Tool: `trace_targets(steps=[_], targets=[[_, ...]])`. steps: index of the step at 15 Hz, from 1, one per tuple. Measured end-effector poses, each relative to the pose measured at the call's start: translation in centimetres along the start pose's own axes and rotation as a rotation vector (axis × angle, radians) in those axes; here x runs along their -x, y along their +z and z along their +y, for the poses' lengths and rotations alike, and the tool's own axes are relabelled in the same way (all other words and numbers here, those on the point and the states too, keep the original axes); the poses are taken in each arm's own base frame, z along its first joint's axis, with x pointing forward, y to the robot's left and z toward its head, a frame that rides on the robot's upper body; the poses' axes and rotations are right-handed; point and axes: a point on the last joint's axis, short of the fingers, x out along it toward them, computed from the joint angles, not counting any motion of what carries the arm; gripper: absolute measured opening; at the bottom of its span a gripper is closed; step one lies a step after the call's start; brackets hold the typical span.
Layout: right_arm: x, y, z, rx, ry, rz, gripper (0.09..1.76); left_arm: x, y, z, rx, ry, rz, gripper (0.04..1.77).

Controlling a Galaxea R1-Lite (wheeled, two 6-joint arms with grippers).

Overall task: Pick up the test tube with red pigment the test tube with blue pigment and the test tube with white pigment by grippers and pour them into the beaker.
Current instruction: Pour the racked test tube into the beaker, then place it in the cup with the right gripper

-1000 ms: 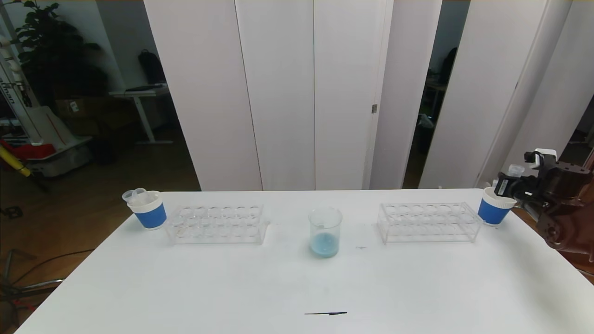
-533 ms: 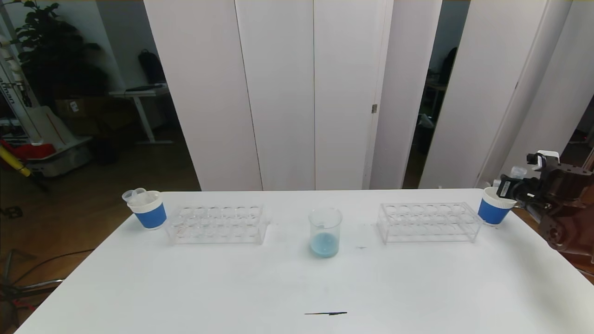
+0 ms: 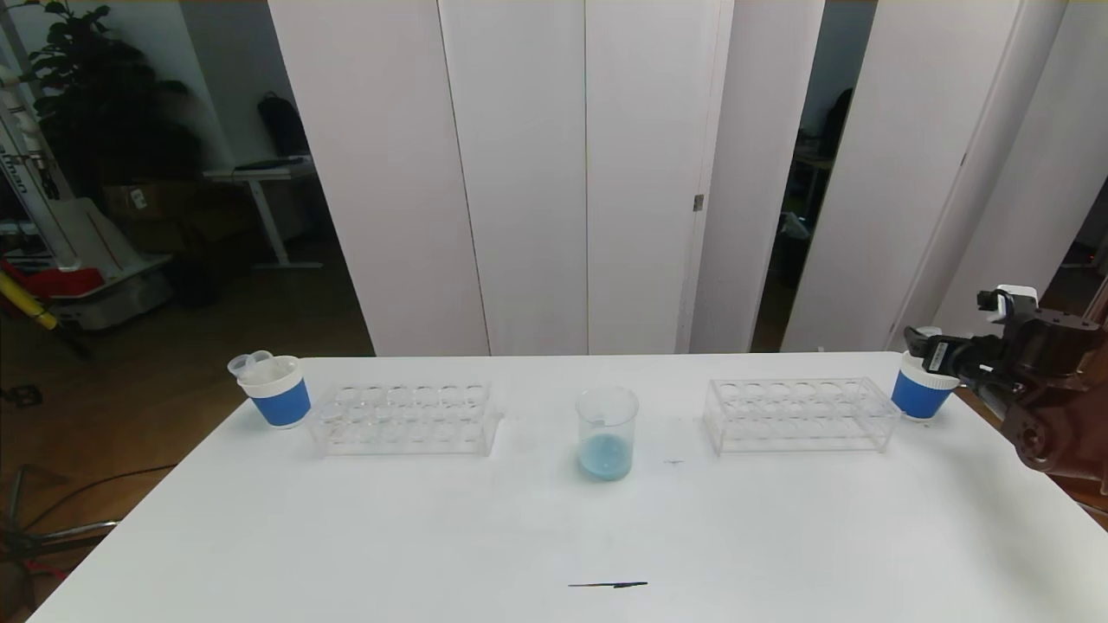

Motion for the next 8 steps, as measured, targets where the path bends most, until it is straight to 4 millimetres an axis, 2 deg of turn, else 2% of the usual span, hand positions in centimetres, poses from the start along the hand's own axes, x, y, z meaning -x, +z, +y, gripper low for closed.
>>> trace_targets(steps=[4, 8], targets=[[0.4, 1.6, -0.5, -0.002, 0.001, -0.033, 1.75, 0.0, 0.0, 0.0, 0.000, 0.000, 0.000, 1.75], [2.5, 5.7, -1.3, 0.003, -0.016, -0.042, 1.75, 0.0, 0.0, 0.0, 0.000, 0.000, 0.001, 1.75]])
